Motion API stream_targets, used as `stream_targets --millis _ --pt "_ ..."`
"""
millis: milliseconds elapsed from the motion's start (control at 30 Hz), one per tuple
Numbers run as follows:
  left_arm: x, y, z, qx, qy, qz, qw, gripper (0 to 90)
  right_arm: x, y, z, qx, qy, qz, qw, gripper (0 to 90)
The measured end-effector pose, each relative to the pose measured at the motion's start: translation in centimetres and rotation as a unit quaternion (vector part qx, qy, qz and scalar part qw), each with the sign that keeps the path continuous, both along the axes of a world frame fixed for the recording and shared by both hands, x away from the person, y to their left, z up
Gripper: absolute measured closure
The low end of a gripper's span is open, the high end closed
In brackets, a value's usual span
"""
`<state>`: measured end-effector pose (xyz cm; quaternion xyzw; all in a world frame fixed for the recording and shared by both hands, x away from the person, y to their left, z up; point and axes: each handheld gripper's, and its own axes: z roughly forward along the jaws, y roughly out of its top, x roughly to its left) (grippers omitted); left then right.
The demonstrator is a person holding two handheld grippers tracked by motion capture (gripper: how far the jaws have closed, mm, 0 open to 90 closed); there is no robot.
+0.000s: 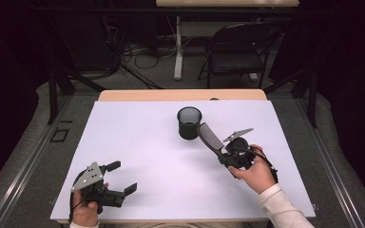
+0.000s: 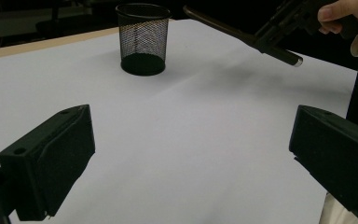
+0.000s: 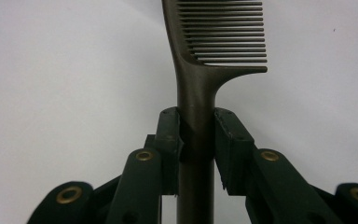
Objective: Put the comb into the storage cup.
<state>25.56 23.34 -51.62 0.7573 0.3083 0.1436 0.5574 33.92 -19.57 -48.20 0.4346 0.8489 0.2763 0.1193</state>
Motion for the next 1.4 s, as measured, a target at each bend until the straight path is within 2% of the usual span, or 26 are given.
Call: stream_targets --millis 100,267,467,567,733,900,1167,1333,1400 --pt "0.2 0.0 -0.2 0.004 0.013 -0.001 0.9999 0.4 -0.1 0.0 0.1 0.003 -0.012 0.0 0.9999 72.8" --pt "0.5 0.1 -0.3 -0.009 0.031 -0.003 0.9995 0.4 -0.2 0.3 0.2 0.001 -0.016 0.002 0.9999 72.8" --pt "0.6 -0.1 -0.5 -0.002 0.035 0.003 0.9994 0.4 -0.3 0.5 0.3 0.008 -0.032 0.006 0.9995 72.8" --pt "0.7 -0.3 -0.5 0.001 0.04 0.014 0.9991 0.4 -0.4 0.7 0.3 0.009 -0.042 0.009 0.999 72.8" --pt "0.7 -0.5 -0.6 0.004 0.042 0.015 0.999 0.4 -0.6 0.9 0.5 0.011 -0.061 0.015 0.998 72.8" --pt "0.7 -0.5 -0.6 0.0 0.04 0.011 0.9991 0.4 -0.8 1.3 0.8 0.02 -0.084 0.02 0.996 72.8" --pt "0.6 -0.4 -0.5 0.001 0.037 0.01 0.9993 0.6 -1.2 2.2 1.4 0.033 -0.128 0.033 0.9907 72.8" --pt "0.6 -0.4 -0.5 0.006 0.034 0.015 0.9993 0.6 -1.4 2.7 1.7 0.038 -0.15 0.04 0.9872 72.8" --pt "0.6 -0.4 -0.5 0.008 0.034 0.017 0.9992 0.8 -1.4 2.9 1.8 0.04 -0.151 0.043 0.9868 72.8"
